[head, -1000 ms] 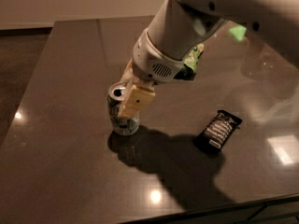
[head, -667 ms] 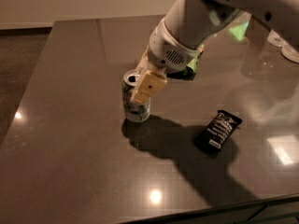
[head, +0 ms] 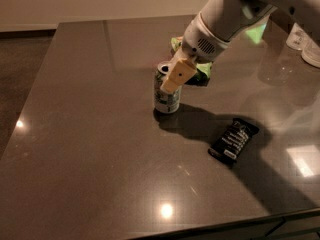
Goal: Move 7up can near green rice chip bag
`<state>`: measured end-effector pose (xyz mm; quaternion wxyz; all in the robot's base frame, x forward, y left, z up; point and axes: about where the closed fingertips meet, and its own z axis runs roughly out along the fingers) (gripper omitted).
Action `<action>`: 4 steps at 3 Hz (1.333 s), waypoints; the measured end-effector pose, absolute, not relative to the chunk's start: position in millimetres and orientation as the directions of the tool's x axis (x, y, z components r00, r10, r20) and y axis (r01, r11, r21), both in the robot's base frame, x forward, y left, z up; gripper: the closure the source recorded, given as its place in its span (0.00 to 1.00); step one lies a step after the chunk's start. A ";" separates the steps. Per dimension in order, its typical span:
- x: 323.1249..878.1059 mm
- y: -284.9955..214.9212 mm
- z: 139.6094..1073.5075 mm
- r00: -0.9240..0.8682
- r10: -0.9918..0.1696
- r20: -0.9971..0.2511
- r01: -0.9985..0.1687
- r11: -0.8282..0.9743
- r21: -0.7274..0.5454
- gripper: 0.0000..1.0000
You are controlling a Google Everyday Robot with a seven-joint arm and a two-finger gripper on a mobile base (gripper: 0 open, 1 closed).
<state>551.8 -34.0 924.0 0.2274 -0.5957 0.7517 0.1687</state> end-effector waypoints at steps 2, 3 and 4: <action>595.8 -65.7 921.7 -0.275 -0.791 -0.546 -0.942 0.336 -0.013 0.87; 607.3 -75.5 915.9 -0.291 -0.793 -0.535 -0.933 0.359 -0.025 0.66; 613.8 -82.3 912.6 -0.287 -0.796 -0.533 -0.929 0.366 -0.048 0.41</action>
Offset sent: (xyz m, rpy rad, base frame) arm 0.0701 -0.0590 -0.0041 -0.0143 -0.0209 -0.1933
